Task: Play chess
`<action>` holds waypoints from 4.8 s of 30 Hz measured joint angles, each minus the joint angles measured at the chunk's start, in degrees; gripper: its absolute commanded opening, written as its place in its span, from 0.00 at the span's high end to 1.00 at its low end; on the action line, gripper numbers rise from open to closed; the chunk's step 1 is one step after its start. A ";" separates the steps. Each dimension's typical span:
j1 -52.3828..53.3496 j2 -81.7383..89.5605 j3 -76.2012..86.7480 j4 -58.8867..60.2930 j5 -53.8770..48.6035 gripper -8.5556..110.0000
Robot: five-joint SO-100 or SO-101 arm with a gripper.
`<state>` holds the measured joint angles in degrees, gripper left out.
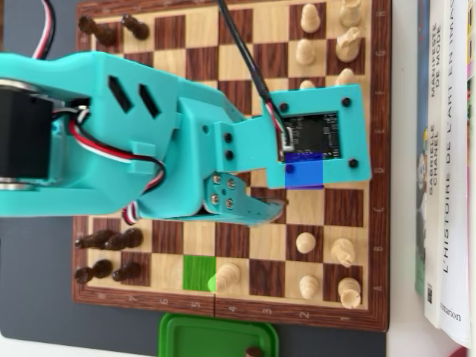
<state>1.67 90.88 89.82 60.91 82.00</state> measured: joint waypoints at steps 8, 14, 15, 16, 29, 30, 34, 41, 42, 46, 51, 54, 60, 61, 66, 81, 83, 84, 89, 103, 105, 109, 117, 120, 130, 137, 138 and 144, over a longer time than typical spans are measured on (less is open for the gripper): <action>-0.88 -5.54 -7.29 4.75 0.00 0.77; -3.87 -8.44 -9.05 3.69 0.18 0.77; -3.96 -8.79 -9.14 3.69 0.18 0.77; -3.96 -9.23 -9.40 3.69 0.18 0.77; -2.99 -13.62 -10.72 3.78 0.18 0.77; -2.99 -13.71 -10.72 3.78 0.18 0.77; -2.99 -13.89 -10.81 3.78 0.18 0.77; -2.20 -17.84 -11.60 3.78 0.18 0.77; -2.02 -18.46 -12.04 3.78 0.18 0.77; -1.76 -19.07 -13.71 3.78 0.18 0.77; -1.49 -19.42 -14.24 3.78 0.18 0.77; -1.32 -19.51 -14.24 3.78 0.18 0.77; -1.32 -19.51 -14.24 3.78 0.18 0.77; -1.32 -19.51 -14.24 3.78 0.18 0.77; -1.32 -19.51 -14.24 3.78 0.18 0.82; -1.32 -19.51 -14.24 3.78 0.18 0.84; -1.32 -19.51 -14.24 3.78 0.18 0.84; -1.32 -19.51 -14.24 3.78 0.18 0.84; -1.32 -19.51 -14.24 3.78 0.18 0.84; -1.32 -19.51 -14.24 3.78 0.18 0.87; -1.32 -19.51 -14.24 3.78 0.18 0.87; -1.32 -19.51 -14.24 3.78 0.18 0.87; -1.32 -17.67 -14.24 3.78 0.18 0.87; -1.32 -15.47 -14.24 3.78 0.18 0.87; 0.97 -6.68 -5.71 3.78 0.18 0.87; 5.10 -1.76 -0.53 3.78 0.00 0.87; 5.71 -1.41 -0.09 3.78 0.00 0.87; 10.28 1.05 2.46 3.78 -1.05 0.87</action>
<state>11.95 91.93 92.29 64.69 80.95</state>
